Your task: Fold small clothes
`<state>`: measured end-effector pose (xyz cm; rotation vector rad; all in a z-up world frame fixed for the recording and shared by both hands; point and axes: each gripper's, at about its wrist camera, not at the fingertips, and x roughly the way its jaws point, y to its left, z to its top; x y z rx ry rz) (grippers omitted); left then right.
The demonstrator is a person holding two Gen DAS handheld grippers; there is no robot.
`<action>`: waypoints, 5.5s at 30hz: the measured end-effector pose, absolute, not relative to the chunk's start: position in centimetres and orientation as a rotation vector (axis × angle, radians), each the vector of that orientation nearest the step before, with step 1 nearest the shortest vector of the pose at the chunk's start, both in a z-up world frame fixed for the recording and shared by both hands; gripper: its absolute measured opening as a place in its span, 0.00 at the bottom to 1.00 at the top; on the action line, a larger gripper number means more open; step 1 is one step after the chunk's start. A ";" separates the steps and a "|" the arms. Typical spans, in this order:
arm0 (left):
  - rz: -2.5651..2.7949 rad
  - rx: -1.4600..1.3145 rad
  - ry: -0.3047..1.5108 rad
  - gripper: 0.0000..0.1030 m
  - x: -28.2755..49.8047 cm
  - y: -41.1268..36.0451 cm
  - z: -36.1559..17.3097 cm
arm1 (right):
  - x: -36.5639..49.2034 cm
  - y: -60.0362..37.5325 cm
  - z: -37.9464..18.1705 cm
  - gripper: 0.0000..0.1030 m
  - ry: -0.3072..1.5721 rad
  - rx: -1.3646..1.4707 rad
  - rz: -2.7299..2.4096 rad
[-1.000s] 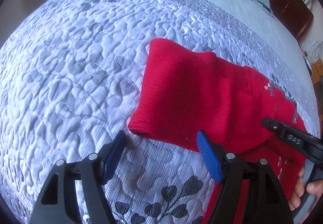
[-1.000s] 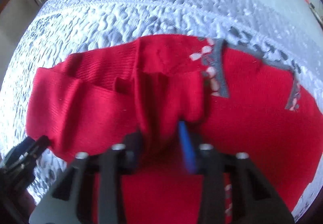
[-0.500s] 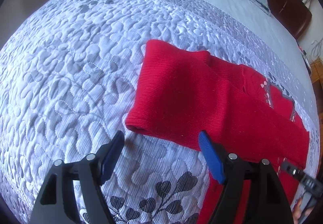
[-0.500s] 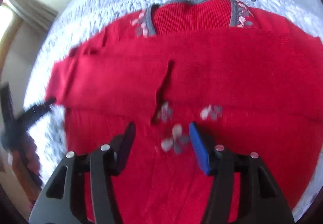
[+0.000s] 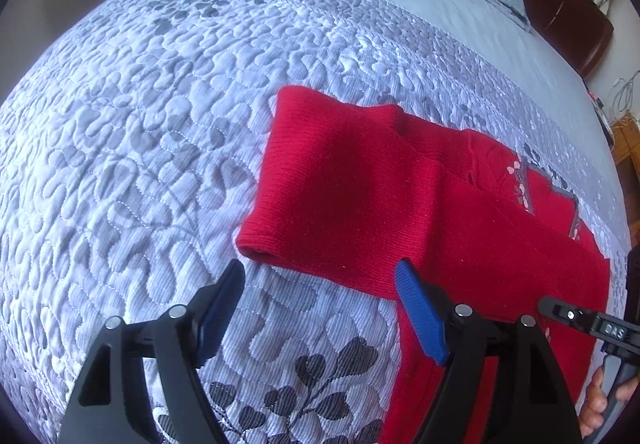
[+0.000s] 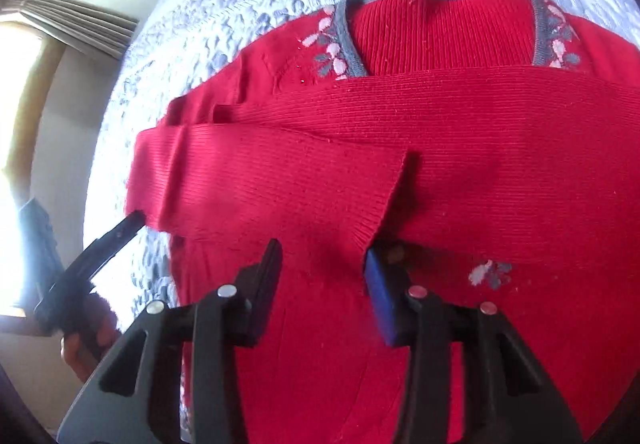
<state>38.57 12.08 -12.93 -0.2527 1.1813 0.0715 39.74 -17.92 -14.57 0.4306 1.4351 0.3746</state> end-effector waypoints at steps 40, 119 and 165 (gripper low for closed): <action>0.044 -0.081 1.149 0.84 38.5 6.5 -15.4 | 39.3 -42.2 -12.4 0.06 1.259 0.589 0.144; -0.029 0.074 1.285 0.90 10.9 8.8 -12.9 | 0.6 -34.6 -12.2 0.59 1.350 0.484 0.222; -0.254 -0.458 1.276 0.07 13.2 10.0 -8.9 | 5.6 -37.2 -6.4 0.07 1.158 0.849 0.535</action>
